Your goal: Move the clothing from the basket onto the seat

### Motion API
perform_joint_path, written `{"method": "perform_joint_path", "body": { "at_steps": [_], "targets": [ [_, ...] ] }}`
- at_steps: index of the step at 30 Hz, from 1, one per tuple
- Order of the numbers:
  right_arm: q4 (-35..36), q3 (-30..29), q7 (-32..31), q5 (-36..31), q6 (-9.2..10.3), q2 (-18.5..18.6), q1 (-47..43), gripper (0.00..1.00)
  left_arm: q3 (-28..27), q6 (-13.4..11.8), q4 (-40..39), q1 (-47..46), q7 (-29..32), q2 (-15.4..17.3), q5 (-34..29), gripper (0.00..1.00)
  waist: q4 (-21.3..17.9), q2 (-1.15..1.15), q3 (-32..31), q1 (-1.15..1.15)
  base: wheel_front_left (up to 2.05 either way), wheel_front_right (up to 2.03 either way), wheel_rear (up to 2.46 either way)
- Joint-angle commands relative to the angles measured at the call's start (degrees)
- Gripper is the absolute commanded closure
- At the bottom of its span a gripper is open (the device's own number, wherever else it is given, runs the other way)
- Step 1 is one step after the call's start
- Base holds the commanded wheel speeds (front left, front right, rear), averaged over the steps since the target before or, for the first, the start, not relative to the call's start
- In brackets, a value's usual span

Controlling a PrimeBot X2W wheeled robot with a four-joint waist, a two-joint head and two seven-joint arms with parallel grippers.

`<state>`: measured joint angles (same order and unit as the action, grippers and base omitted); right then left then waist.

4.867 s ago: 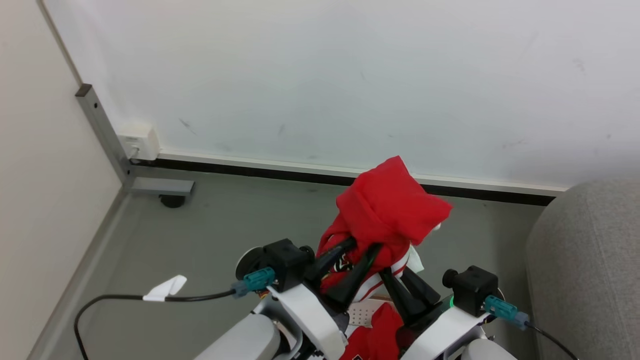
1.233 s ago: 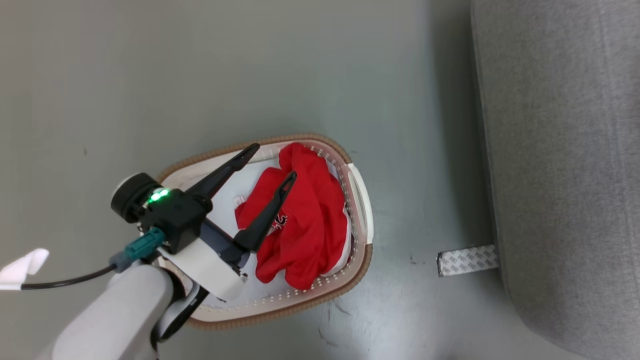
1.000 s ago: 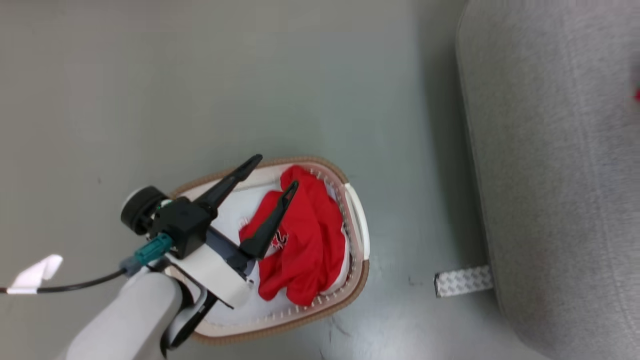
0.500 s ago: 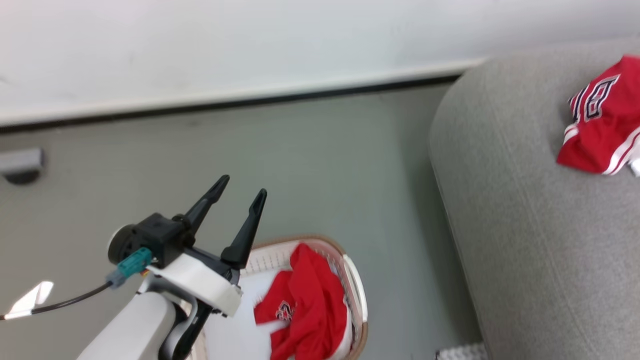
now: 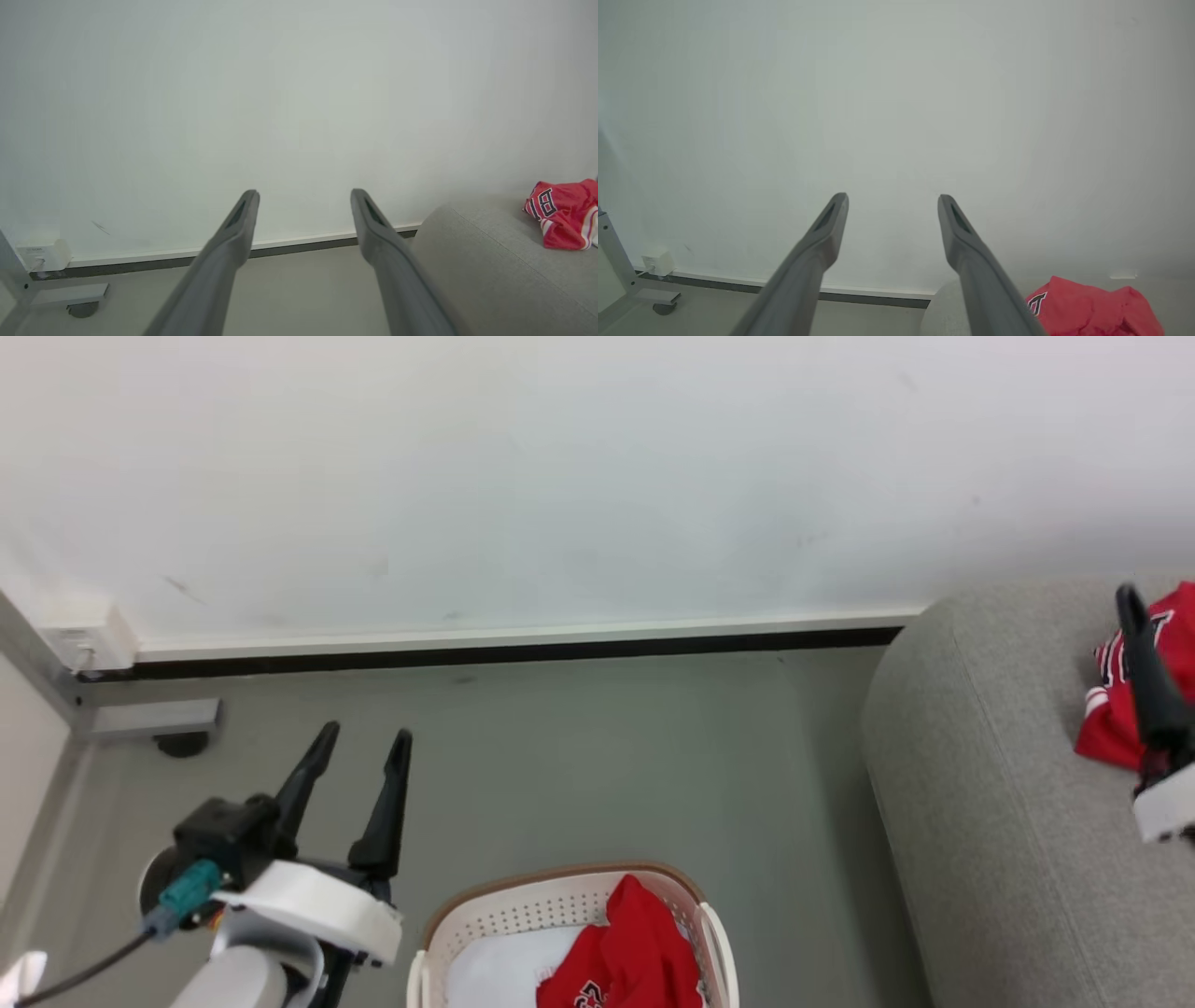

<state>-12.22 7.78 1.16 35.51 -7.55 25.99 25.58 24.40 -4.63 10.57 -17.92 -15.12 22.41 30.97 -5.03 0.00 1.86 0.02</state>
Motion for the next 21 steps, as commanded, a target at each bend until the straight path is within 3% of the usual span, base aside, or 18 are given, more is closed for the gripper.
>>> {"method": "perform_joint_path", "body": {
  "at_steps": [1,8,12,21],
  "targets": [
    [1.08,-1.4,1.68,-0.95,0.12,-1.79,-3.51,0.0,-0.44,-0.07,0.18,1.68,-0.02,-0.32,-1.28,0.0,1.44,0.0,-1.26,-0.02,0.0,0.0,0.0],
    [5.87,-4.49,7.38,-7.95,0.12,-11.89,-16.2,0.0,-6.51,-0.03,0.06,7.21,-0.03,-3.27,-3.8,0.0,3.04,0.0,-1.79,-0.02,0.0,0.0,0.0],
    [4.08,-3.94,10.63,-11.07,0.12,-16.15,-20.48,0.0,-10.97,1.03,-0.47,10.67,-0.03,-5.87,-4.99,0.0,3.03,0.0,-1.68,-0.02,0.0,0.0,0.0],
    [-1.3,-1.61,13.62,-14.72,0.13,-19.58,-23.49,0.0,-18.12,5.47,-0.45,15.24,-0.03,-12.17,-11.99,0.0,2.47,0.0,-1.01,-0.02,0.0,0.0,0.0]
  ]
}}
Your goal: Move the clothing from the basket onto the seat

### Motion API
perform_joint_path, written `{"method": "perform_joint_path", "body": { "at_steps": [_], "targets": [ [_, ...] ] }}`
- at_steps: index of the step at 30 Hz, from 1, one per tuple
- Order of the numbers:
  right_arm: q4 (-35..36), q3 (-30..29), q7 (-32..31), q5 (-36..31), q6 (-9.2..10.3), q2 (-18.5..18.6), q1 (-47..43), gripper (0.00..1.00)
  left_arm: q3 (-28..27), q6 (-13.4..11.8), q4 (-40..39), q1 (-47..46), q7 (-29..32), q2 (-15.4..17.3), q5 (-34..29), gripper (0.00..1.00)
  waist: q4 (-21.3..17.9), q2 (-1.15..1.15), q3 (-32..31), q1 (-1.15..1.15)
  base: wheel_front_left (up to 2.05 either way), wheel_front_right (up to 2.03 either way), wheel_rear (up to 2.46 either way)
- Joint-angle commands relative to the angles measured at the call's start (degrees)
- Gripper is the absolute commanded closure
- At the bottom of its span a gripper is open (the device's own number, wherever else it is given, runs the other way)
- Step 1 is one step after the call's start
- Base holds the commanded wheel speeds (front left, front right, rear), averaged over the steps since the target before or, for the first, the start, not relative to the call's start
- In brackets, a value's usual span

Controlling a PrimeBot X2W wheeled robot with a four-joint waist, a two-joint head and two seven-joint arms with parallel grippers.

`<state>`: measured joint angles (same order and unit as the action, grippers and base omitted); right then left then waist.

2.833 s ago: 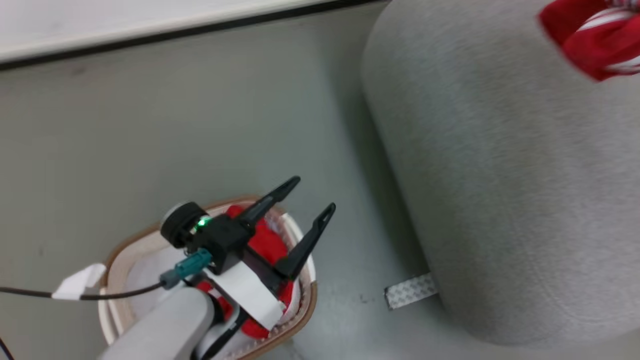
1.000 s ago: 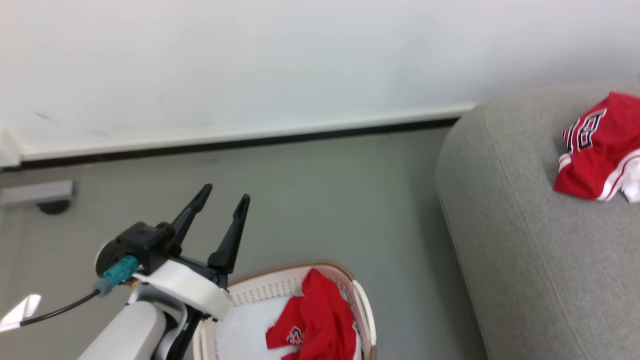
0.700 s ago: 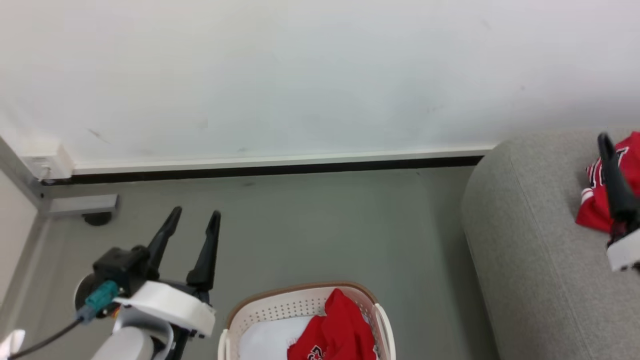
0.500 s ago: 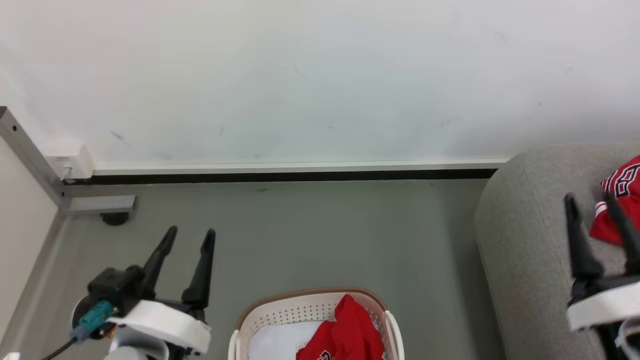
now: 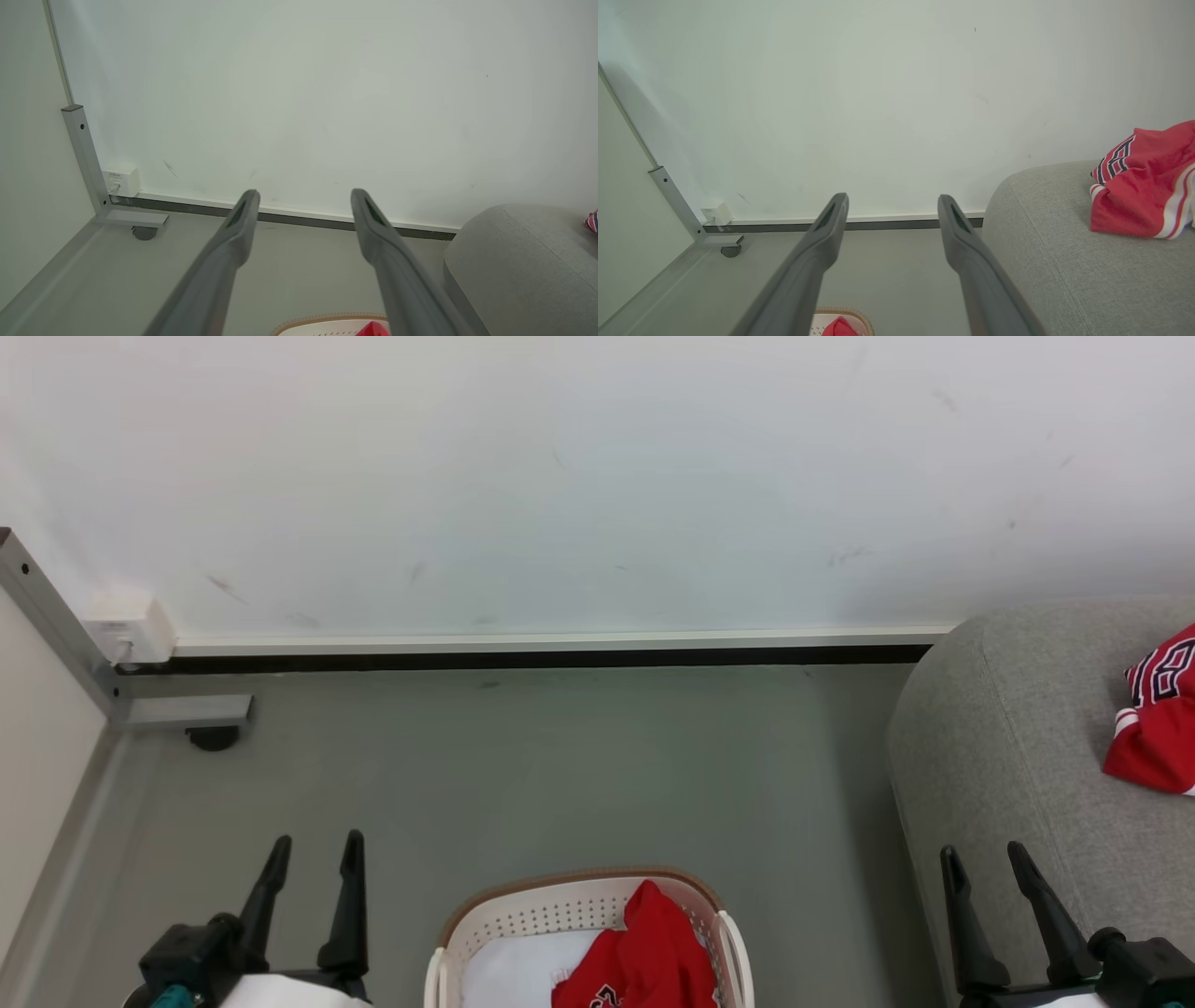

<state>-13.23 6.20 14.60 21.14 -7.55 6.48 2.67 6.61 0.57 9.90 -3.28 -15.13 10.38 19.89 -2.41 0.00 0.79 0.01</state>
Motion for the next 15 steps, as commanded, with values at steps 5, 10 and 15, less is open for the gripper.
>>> {"method": "perform_joint_path", "body": {
  "at_steps": [5,10,15],
  "targets": [
    [-0.76,-0.04,0.61,-0.42,0.13,-0.71,0.65,0.0,-2.56,2.23,1.12,0.7,-0.03,-2.07,-2.95,0.0,-0.72,0.0,0.28,-0.01,0.0,0.0,0.0],
    [-0.34,-0.18,0.59,-0.73,0.13,-1.07,1.88,0.0,-4.47,3.99,1.98,-0.3,-0.03,-3.51,-4.7,0.0,-1.15,0.0,0.39,-0.01,0.0,0.0,0.0],
    [0.2,-0.24,0.61,-0.48,0.13,-1.6,1.49,0.0,-5.61,5.02,2.5,-0.54,-0.02,-4.57,-6.09,0.0,-1.2,0.0,0.29,-0.01,0.0,0.0,0.0]
  ]
}}
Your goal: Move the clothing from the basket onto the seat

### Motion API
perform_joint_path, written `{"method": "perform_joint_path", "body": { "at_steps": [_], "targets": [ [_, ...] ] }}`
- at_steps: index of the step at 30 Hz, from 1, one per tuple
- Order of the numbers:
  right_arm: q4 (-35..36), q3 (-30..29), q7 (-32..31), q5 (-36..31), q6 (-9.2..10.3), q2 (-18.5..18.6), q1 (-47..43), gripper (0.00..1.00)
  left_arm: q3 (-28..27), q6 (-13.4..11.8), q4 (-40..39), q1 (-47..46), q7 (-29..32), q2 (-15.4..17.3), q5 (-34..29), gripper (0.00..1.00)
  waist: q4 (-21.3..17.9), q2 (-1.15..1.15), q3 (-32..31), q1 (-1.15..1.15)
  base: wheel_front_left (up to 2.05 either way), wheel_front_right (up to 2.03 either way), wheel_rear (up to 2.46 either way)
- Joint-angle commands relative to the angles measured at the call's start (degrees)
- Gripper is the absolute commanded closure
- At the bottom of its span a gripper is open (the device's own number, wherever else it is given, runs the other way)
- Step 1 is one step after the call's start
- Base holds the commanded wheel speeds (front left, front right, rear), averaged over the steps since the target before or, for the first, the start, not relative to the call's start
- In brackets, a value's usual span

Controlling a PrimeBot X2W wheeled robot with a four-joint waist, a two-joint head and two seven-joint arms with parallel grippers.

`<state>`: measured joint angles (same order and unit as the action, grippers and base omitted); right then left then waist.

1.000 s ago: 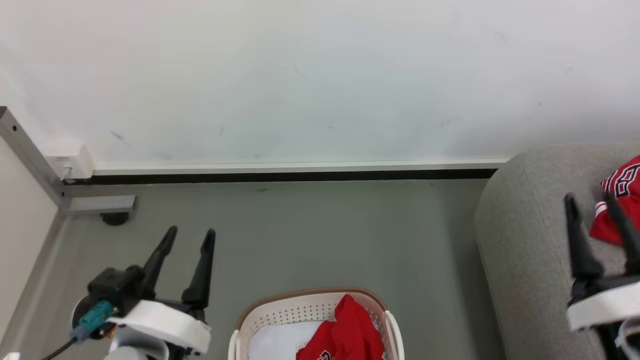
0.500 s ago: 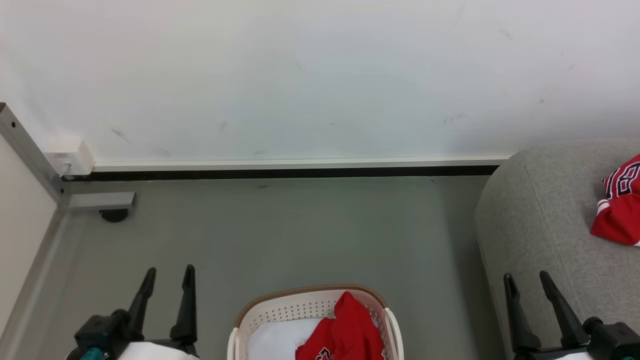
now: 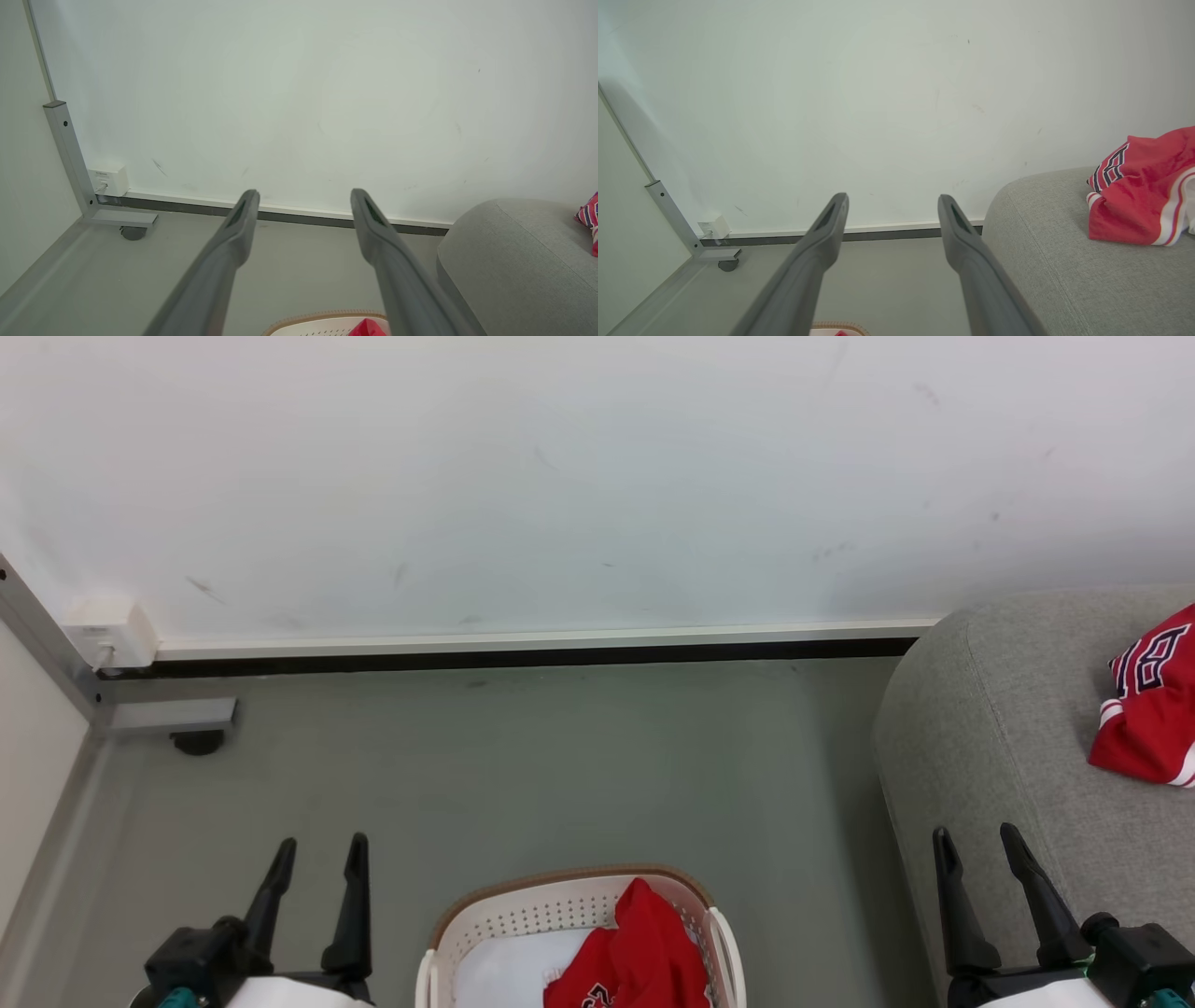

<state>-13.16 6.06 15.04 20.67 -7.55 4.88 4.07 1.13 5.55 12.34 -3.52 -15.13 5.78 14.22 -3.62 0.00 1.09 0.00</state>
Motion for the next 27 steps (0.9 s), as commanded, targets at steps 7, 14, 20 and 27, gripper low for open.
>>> {"method": "perform_joint_path", "body": {
  "at_steps": [7,14,20,27],
  "targets": [
    [0.11,0.31,0.18,0.11,0.13,-0.37,0.23,0.0,-1.2,0.92,0.55,-0.51,-0.03,-0.8,-1.79,0.0,-0.18,0.0,0.12,0.0,0.0,0.0,0.0],
    [-0.06,0.54,0.17,0.13,0.13,-0.52,1.37,0.0,-1.53,1.46,1.18,-1.26,-0.02,-1.17,-1.87,0.0,-1.92,0.0,1.79,0.0,0.0,0.0,0.0],
    [-0.41,0.66,0.11,0.27,0.13,-0.71,3.16,0.0,-0.62,1.85,3.37,-3.17,-0.03,-0.52,-1.26,0.0,-4.95,0.0,4.66,0.0,0.0,0.0,0.0],
    [-0.02,0.18,0.11,-0.24,0.13,-1.19,6.32,0.0,3.75,1.96,8.92,-7.81,-0.03,2.03,-0.34,0.0,-9.17,0.0,10.01,0.0,0.0,0.0,0.0]
  ]
}}
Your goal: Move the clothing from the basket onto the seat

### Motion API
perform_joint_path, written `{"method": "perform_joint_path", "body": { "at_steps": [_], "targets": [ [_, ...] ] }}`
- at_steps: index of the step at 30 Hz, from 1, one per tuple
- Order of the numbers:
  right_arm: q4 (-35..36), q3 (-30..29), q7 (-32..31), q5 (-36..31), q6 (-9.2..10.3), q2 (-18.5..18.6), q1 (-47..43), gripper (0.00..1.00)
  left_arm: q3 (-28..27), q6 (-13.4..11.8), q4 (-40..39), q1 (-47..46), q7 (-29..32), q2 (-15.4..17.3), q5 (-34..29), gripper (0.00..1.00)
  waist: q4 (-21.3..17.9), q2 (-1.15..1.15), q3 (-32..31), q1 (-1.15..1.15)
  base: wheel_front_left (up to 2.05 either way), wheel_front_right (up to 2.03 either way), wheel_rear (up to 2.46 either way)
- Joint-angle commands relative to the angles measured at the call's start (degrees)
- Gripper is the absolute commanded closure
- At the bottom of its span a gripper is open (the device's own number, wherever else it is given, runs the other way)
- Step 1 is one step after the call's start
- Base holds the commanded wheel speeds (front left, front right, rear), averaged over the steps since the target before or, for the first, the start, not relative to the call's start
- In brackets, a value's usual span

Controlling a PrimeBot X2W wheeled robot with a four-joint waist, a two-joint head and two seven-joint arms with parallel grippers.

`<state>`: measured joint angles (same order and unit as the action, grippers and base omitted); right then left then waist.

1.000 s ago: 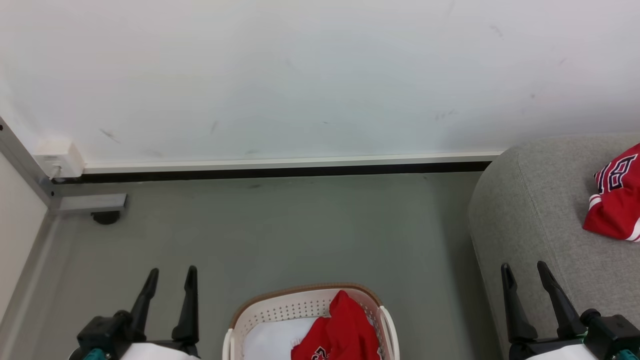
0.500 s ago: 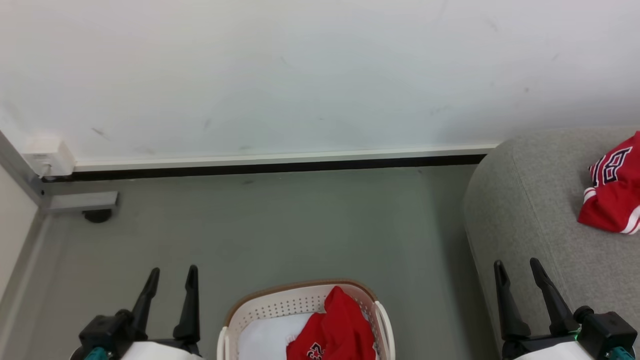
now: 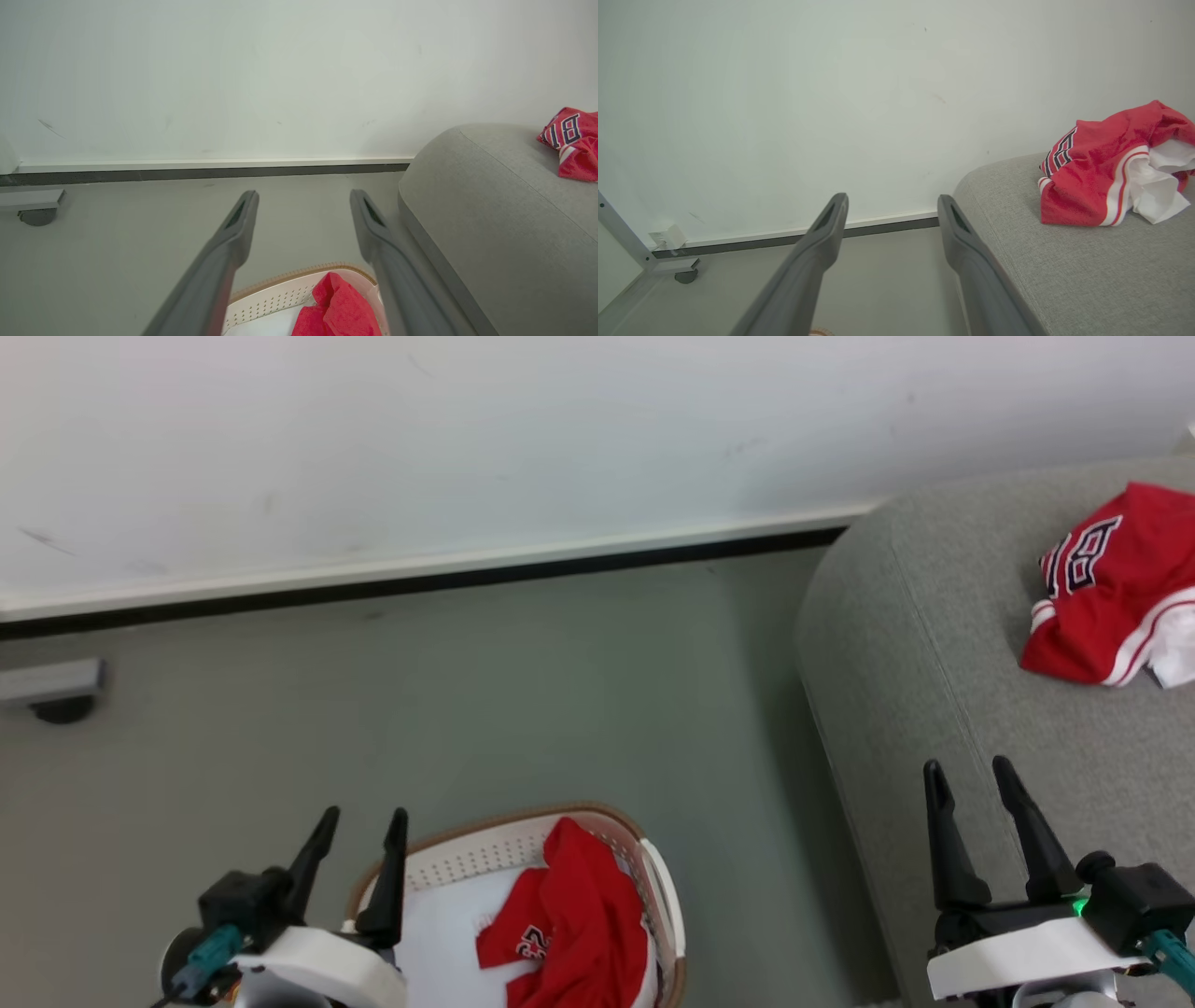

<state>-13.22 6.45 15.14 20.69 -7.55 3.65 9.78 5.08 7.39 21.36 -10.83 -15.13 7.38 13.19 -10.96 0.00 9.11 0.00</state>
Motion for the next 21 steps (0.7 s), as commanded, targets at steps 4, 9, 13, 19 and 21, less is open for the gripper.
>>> {"method": "perform_joint_path", "body": {
  "at_steps": [4,9,13,19,21],
  "targets": [
    [0.37,0.26,0.0,-0.48,0.13,-0.41,2.27,0.0,3.9,0.06,4.66,-4.26,1.27,2.37,2.36,0.0,-4.04,0.0,5.45,0.0,0.0,0.0,0.0],
    [1.45,-0.22,0.0,-0.56,0.13,-0.65,4.78,0.0,9.24,0.06,9.51,-9.07,3.66,4.94,4.94,0.0,-6.41,0.0,9.78,0.0,0.0,0.0,0.0],
    [3.16,-1.06,0.0,-0.41,0.13,-0.76,6.21,0.0,13.64,0.06,13.44,-12.32,5.84,6.61,7.24,0.0,-8.01,0.0,12.74,0.0,0.0,0.0,0.0],
    [6.6,-2.12,-0.01,1.7,0.13,-0.79,7.78,0.0,22.21,0.06,18.24,-16.4,8.57,9.2,10.4,0.0,-9.86,0.0,17.42,0.0,0.0,0.0,0.0],
    [7.63,-2.31,-0.01,2.23,0.13,-0.77,8.28,0.0,25.65,0.06,19.52,-17.73,9.65,10.02,11.84,0.0,-10.33,0.0,19.02,0.0,0.0,0.0,0.0]
  ]
}}
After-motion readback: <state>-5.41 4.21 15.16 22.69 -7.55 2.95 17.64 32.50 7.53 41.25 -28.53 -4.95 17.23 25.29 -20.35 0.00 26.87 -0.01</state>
